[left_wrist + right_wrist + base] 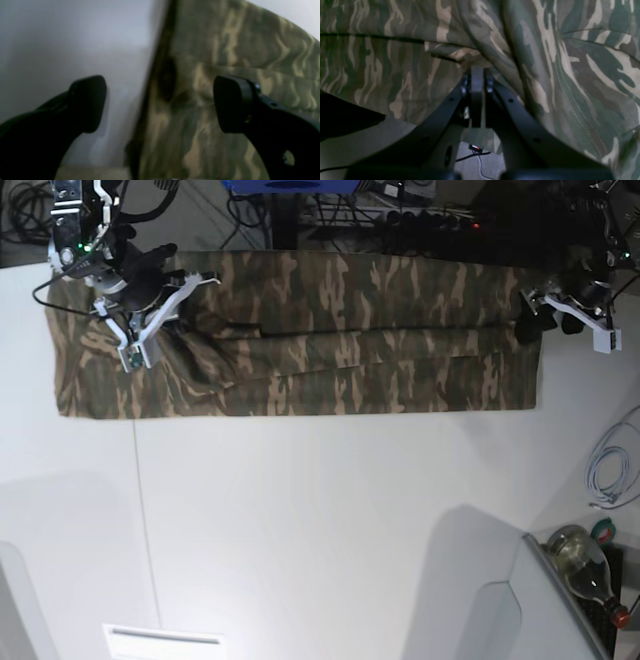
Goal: Layout the t-shirt on the table in an organized manner, then fold the t-shirt properly
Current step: 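Grasp the strip's opposite end with the left gripper, then lift the left gripper's end and fold it toward the right gripper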
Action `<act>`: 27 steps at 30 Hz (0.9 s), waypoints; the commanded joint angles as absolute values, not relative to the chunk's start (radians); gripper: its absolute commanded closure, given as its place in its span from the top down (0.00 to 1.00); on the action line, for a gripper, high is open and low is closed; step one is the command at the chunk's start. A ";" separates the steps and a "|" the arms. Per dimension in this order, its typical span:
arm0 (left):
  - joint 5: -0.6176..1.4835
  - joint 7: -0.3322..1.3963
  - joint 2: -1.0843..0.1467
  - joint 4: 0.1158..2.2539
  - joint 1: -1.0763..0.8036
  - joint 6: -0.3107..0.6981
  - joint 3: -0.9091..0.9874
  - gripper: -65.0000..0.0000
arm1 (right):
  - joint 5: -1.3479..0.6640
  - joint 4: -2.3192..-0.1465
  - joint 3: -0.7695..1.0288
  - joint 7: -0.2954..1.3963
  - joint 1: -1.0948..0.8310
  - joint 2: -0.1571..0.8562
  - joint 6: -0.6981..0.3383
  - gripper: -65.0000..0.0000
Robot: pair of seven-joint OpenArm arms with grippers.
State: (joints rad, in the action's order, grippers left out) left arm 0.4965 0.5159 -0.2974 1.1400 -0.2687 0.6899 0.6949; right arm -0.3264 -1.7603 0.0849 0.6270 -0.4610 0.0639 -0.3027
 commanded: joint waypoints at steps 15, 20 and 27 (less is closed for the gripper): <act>0.509 0.302 -0.341 0.915 -0.223 0.698 0.527 0.49 | -0.337 -1.773 0.091 0.610 -0.466 0.068 -0.306 0.03; 0.499 0.302 -0.363 0.917 -0.223 0.698 0.512 0.00 | -0.337 -1.773 0.096 0.610 -0.467 0.068 -0.306 0.03; 0.361 0.294 -0.435 0.914 -0.127 0.682 0.518 0.00 | -0.337 -1.778 0.088 0.611 -0.452 0.062 -0.306 0.03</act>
